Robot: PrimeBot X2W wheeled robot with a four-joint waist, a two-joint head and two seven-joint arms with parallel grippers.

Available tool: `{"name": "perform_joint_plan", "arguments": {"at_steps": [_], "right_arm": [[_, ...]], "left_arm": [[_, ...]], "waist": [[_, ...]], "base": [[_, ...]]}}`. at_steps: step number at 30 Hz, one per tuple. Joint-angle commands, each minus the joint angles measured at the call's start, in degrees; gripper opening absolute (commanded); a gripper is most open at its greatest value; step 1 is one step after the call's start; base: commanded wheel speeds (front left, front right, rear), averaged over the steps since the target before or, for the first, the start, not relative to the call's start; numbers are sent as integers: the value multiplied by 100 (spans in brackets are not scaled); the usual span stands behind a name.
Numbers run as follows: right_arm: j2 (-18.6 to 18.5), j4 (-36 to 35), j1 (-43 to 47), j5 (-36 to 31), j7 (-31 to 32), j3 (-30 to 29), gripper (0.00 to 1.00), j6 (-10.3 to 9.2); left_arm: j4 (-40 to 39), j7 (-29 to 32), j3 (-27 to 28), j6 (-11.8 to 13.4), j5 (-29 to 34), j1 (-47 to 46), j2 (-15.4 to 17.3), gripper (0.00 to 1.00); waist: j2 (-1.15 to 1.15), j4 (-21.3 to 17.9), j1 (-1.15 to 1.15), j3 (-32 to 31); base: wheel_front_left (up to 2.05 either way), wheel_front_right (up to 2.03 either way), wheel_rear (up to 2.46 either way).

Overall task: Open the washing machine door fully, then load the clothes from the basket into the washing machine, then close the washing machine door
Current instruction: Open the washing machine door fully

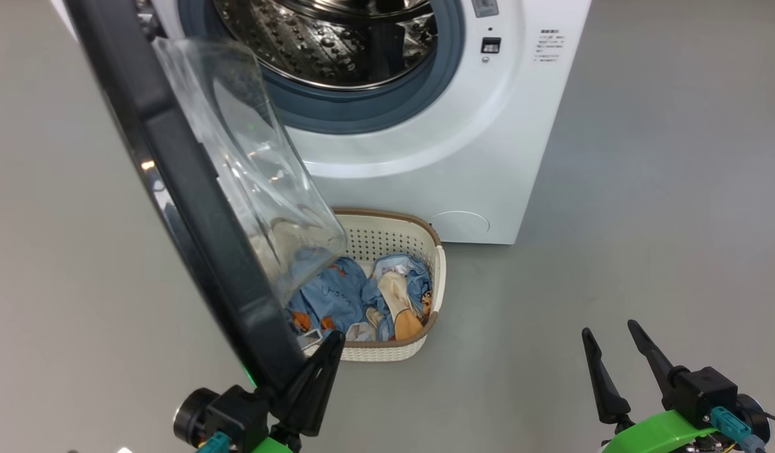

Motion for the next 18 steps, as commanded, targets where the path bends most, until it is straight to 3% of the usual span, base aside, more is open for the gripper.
{"name": "perform_joint_plan", "arguments": {"at_steps": [1,18], "right_arm": [[-15,-101,-190,33,-43,159,100,35],[-22,-47,-113,36,-43,121,100,35]], "left_arm": [[-198,-37,268,70,49,-93,84,0],[-311,20,522,521,-24,172,130,0]], "waist": [[0,62,0,-13],[0,448,0,-119]], "base": [[0,0,0],[0,0,0]]}}
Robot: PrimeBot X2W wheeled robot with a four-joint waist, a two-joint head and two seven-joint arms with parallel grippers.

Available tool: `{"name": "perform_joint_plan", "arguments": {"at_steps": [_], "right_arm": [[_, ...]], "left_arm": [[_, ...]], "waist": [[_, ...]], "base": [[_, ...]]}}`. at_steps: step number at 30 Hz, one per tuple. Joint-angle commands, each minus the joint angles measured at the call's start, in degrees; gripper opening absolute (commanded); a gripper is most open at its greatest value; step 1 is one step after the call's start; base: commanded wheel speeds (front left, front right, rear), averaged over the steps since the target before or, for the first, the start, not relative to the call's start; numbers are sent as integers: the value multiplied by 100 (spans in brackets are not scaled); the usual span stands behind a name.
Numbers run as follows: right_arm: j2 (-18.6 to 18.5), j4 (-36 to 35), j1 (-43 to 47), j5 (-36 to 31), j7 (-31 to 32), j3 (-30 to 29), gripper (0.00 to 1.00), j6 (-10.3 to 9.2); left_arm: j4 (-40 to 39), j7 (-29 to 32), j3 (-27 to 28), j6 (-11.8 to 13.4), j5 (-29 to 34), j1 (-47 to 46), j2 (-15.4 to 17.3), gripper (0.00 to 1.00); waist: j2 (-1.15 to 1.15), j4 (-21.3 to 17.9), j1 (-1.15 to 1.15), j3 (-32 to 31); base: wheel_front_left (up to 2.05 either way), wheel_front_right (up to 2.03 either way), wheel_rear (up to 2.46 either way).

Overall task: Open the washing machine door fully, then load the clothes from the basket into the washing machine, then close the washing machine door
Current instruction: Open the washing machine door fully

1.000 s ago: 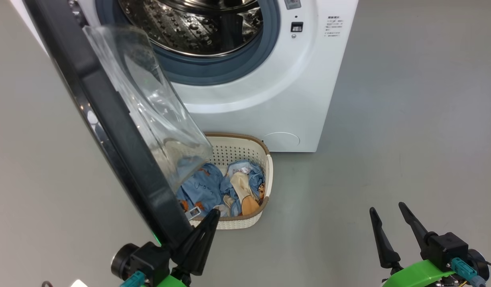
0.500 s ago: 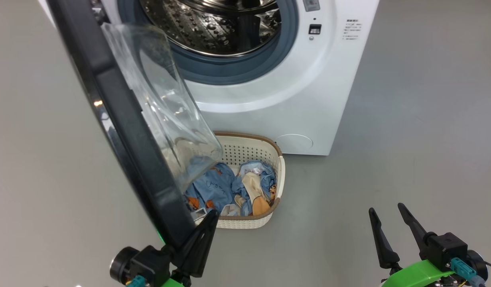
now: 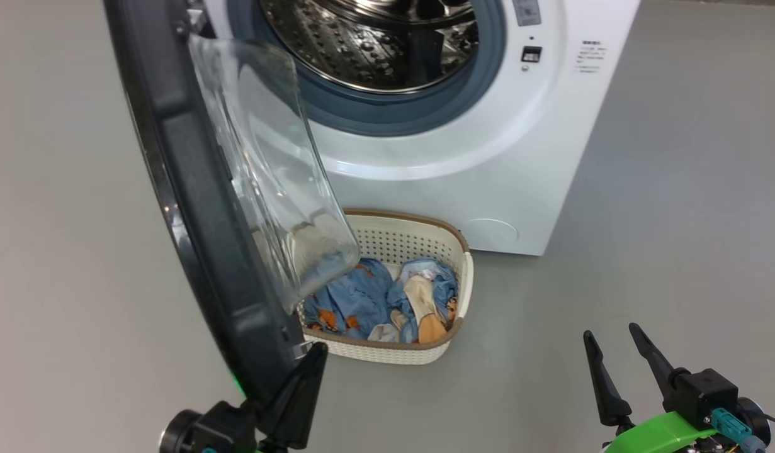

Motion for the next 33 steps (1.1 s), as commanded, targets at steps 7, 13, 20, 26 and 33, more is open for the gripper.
{"name": "perform_joint_plan", "arguments": {"at_steps": [7,13,20,26,33], "right_arm": [[-18,-100,-56,19,-43,149,100,35],[-33,-99,-63,22,-43,185,100,35],[-23,-96,-60,13,-43,217,100,35],[-61,-84,-91,15,-43,263,100,35],[-160,-73,-202,24,-43,250,100,35]], "left_arm": [[-239,45,599,371,-128,2,196,0],[-261,46,746,466,-187,48,284,0],[-29,26,1052,660,-279,57,390,0],[314,5,1437,729,-463,-95,546,0],[909,-17,1991,768,-697,-457,859,0]], "waist": [[0,333,0,-115],[0,553,0,-135],[0,692,0,-175],[0,695,0,-142],[0,586,0,-35]], "base": [[0,0,0],[0,0,0],[0,0,0],[0,0,0],[0,0,0]]}}
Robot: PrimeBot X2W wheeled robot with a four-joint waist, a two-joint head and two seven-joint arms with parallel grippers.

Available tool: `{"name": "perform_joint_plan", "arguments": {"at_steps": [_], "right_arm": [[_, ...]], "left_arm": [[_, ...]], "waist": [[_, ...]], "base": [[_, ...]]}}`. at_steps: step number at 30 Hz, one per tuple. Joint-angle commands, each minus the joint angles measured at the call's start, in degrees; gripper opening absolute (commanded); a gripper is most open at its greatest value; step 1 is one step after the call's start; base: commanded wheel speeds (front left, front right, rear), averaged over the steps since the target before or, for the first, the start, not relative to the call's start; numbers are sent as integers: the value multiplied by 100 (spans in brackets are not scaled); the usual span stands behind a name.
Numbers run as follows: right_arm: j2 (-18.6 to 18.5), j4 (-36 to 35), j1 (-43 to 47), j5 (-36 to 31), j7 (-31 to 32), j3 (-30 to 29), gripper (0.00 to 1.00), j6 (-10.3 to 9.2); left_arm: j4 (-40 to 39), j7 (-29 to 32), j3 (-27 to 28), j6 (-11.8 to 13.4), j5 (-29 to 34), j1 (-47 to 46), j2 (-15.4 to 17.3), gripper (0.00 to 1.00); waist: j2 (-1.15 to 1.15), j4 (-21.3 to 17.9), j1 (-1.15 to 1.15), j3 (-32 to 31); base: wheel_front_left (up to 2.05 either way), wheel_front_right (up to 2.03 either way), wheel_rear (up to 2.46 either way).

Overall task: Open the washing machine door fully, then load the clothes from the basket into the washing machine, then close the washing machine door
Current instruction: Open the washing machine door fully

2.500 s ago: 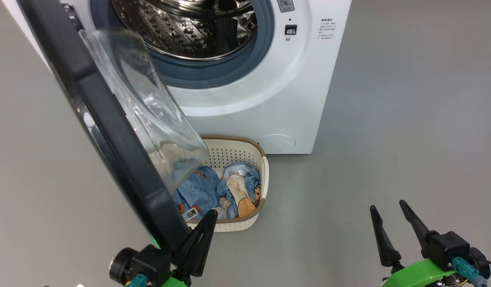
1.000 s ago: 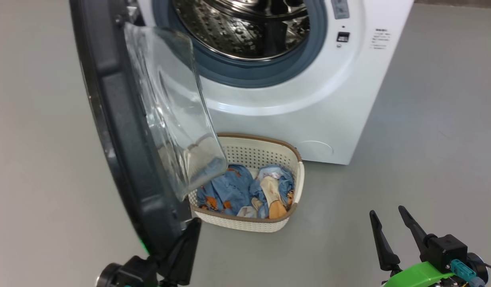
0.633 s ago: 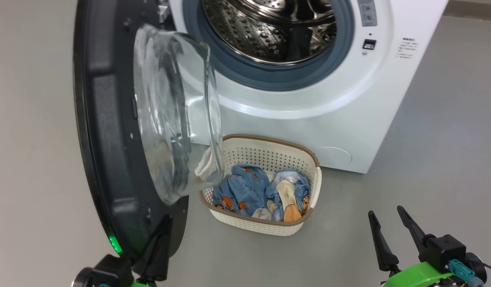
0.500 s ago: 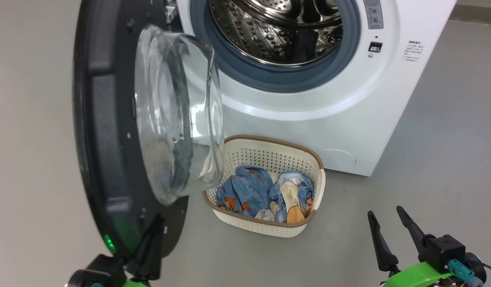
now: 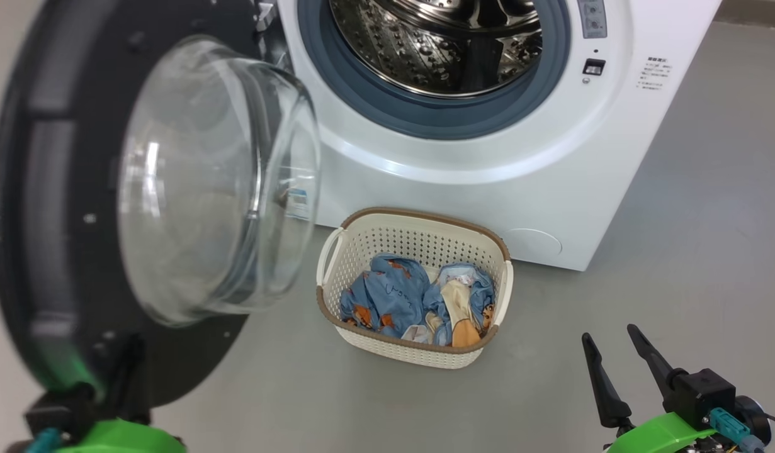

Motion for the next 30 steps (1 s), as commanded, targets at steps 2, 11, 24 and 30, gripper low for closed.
{"name": "perform_joint_plan", "arguments": {"at_steps": [2,11,24,30], "right_arm": [[-83,-112,-224,15,-43,156,100,35],[-92,-104,-276,20,-43,161,100,35],[-35,-115,-313,-3,-43,113,100,35],[-14,-105,-326,-8,-43,93,100,35]], "left_arm": [[133,-61,444,55,-48,-405,371,0],[903,-81,882,-16,-210,-818,586,0],[1045,-85,1304,-197,56,-934,395,0],[1067,-86,1475,-277,165,-923,275,0]], "waist": [[0,-75,0,45],[0,-189,0,135],[0,-227,0,213],[0,-228,0,209]], "base": [[0,0,0],[0,0,0],[0,0,0],[0,0,0]]}}
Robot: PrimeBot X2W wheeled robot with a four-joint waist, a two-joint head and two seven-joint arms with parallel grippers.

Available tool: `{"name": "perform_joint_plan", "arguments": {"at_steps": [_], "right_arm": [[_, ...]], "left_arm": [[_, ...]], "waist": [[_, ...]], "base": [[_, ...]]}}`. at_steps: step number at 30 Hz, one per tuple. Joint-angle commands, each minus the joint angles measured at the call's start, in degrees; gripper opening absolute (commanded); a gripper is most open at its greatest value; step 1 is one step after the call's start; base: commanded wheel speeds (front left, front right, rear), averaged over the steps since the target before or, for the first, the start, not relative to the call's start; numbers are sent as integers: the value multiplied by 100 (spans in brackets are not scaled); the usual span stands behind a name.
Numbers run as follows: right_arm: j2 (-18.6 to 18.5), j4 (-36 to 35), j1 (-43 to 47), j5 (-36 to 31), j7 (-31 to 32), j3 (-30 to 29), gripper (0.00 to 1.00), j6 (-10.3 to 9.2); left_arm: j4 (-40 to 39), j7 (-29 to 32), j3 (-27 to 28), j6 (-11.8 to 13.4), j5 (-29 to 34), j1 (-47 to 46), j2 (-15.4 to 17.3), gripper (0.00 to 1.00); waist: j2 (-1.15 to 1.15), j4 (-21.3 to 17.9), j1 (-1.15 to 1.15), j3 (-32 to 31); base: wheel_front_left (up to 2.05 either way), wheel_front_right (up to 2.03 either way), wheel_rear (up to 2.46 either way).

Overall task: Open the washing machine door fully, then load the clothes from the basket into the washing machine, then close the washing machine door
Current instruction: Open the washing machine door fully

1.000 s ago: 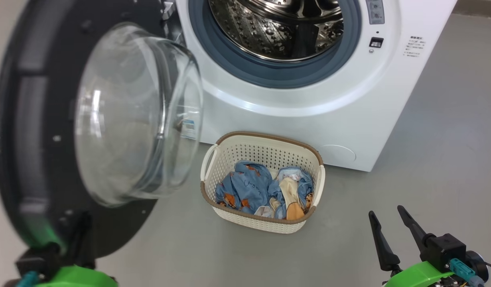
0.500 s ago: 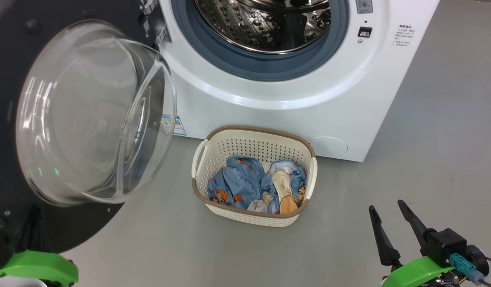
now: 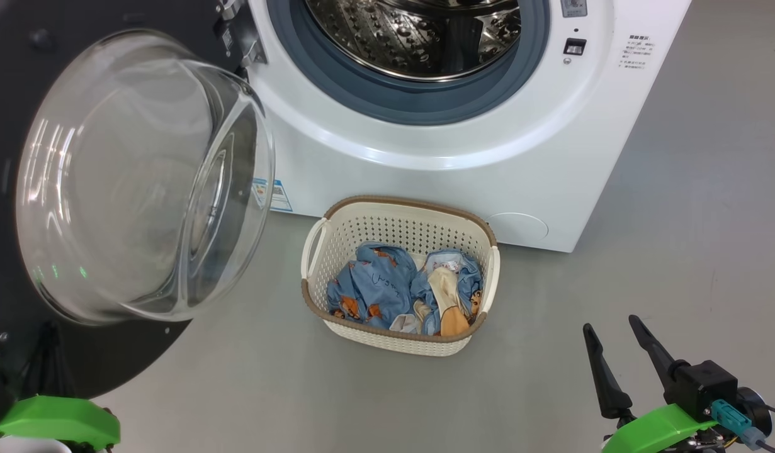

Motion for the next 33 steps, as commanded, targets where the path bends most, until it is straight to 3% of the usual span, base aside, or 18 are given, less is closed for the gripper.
{"name": "perform_joint_plan", "arguments": {"at_steps": [1,22,33], "right_arm": [[4,-122,-202,-10,-43,114,100,35],[42,-112,-240,14,-43,71,100,35],[46,-110,-155,41,-43,34,100,35]], "left_arm": [[-44,-35,343,-5,72,-230,211,0],[366,-36,1083,-173,343,-494,289,0],[73,-36,1211,-353,600,-358,64,0]], "waist": [[0,-2,0,-3],[0,-83,0,-5],[0,-91,0,-157]], "base": [[0,0,0],[0,0,0],[0,0,0]]}}
